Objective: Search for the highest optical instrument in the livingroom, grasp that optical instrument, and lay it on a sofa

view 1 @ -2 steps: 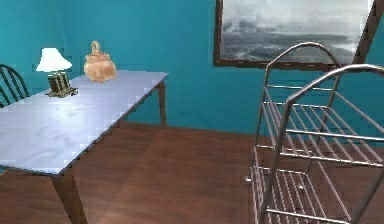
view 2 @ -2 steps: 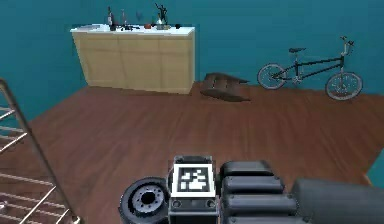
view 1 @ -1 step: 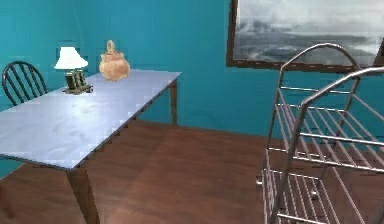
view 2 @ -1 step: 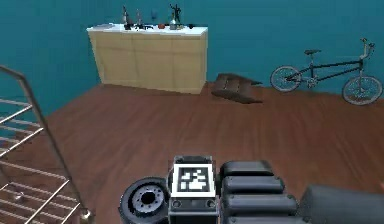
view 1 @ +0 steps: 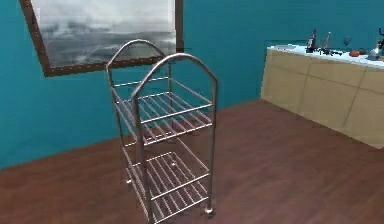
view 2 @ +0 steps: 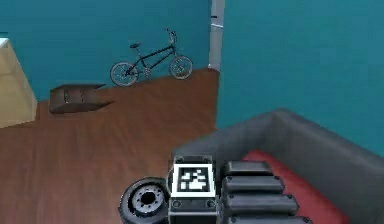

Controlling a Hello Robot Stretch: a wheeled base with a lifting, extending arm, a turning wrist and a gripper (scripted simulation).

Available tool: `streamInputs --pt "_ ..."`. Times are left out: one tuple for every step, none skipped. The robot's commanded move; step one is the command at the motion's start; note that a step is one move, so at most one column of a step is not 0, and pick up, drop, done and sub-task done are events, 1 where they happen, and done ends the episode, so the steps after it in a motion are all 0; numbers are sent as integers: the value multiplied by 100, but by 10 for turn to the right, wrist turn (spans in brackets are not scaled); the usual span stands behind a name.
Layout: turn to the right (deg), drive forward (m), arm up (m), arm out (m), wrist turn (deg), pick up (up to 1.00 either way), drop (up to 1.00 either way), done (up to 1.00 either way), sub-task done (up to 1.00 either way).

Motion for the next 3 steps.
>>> streamInputs --pt "450 0 0 0 0 0 0 0 0" --pt "180 0 0 0 0 0 0 0 0" --pt "0 0 0 32 0 0 0 0 0"
